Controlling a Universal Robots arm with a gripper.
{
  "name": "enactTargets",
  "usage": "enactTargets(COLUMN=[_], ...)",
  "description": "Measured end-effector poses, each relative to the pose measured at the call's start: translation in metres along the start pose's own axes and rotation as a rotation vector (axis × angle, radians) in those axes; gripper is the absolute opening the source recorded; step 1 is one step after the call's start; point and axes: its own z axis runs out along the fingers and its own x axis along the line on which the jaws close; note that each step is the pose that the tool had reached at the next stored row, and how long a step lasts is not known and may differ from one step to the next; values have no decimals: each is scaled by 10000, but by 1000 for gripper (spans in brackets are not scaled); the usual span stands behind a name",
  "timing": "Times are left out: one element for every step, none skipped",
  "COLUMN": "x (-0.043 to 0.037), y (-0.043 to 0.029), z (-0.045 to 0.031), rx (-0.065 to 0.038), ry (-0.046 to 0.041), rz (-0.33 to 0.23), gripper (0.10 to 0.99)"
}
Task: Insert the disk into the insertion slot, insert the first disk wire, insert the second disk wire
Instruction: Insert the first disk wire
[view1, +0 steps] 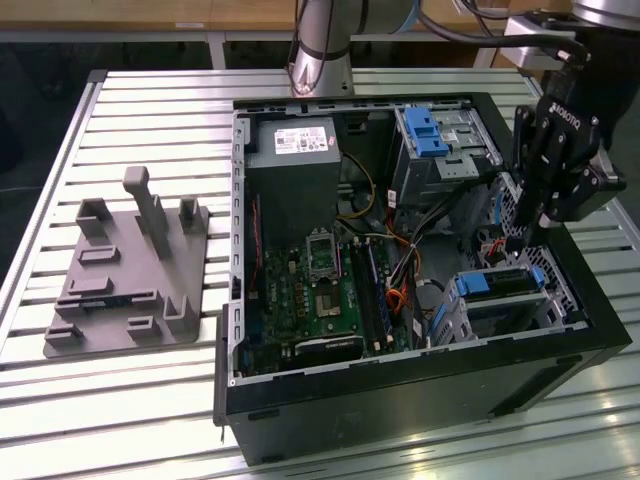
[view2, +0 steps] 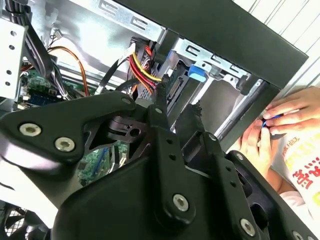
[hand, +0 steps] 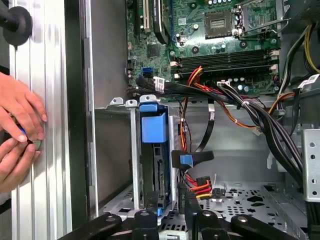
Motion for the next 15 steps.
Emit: enactTargets(x=[-3, -6, -9, -12, -16, -26, -39, -55, -74, -87, -96, -100, -103, -106, -107], y=[0, -1, 0, -1, -1, 0, 1, 1, 1, 1, 2, 2, 1, 1, 1], z=[12, 25, 38, 48, 57, 64, 71, 79, 85, 93, 102, 114, 124, 132, 134], rx=[2, 3, 4, 5, 6, 8, 8, 10, 11, 13, 14, 17, 20, 23, 24], ry=[1, 1, 0, 0, 1, 4, 3, 0, 1, 0, 0, -2, 0, 2, 2], rz=[-7, -12, -17, -21, -25, -29, -34, -39, -46, -53, -60, -70, -83, -97, -108], gripper=[353, 353, 353, 353, 353, 353, 353, 353, 353, 353, 353, 353, 353, 353, 353])
